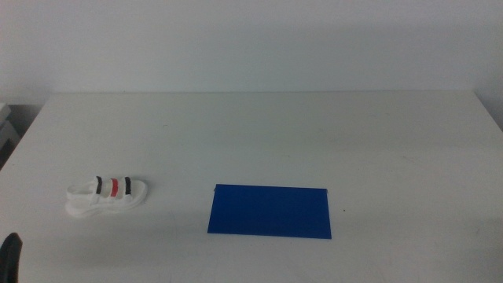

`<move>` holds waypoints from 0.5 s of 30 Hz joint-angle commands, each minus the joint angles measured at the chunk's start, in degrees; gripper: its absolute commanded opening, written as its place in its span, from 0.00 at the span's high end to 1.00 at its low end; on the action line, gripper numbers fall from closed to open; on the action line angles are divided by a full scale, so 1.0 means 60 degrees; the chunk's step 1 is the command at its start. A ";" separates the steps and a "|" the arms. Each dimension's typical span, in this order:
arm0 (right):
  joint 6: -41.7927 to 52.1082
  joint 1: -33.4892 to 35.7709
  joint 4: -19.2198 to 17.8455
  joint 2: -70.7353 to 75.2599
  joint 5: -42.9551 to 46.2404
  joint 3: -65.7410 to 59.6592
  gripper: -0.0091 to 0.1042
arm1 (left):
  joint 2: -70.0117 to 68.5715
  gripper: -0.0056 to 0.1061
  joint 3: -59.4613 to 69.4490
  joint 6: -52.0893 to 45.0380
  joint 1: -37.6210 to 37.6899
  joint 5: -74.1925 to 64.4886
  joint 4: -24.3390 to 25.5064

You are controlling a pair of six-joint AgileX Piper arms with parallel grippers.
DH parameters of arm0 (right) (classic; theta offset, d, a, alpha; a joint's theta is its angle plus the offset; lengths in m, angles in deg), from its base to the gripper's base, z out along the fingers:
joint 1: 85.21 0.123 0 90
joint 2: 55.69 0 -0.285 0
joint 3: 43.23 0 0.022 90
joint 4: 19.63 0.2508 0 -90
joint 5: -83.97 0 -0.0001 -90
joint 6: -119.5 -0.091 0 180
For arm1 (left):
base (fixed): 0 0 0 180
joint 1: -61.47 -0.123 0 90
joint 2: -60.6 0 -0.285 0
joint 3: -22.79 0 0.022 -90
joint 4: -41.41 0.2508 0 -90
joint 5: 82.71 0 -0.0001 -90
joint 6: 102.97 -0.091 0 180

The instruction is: Use one arm to grab the shoe from the table and place it on the mat.

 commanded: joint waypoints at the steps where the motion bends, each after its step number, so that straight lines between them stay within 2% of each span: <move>1: 0.0072 0.0007 -0.0086 0.0248 0.0728 -0.0046 0.35 | -0.0134 0.11 0.0066 0.0072 0.0042 0.0785 -0.0089; 7: 0.0072 0.0007 -0.0086 0.0248 0.0728 -0.0046 0.35 | 0.1670 0.11 -0.1907 -0.0468 0.0042 0.0337 0.0290; 15: 0.0072 0.0007 -0.0086 0.0248 0.0728 -0.0046 0.35 | 0.4290 0.11 -0.5784 -0.0519 0.0428 -0.3310 0.0507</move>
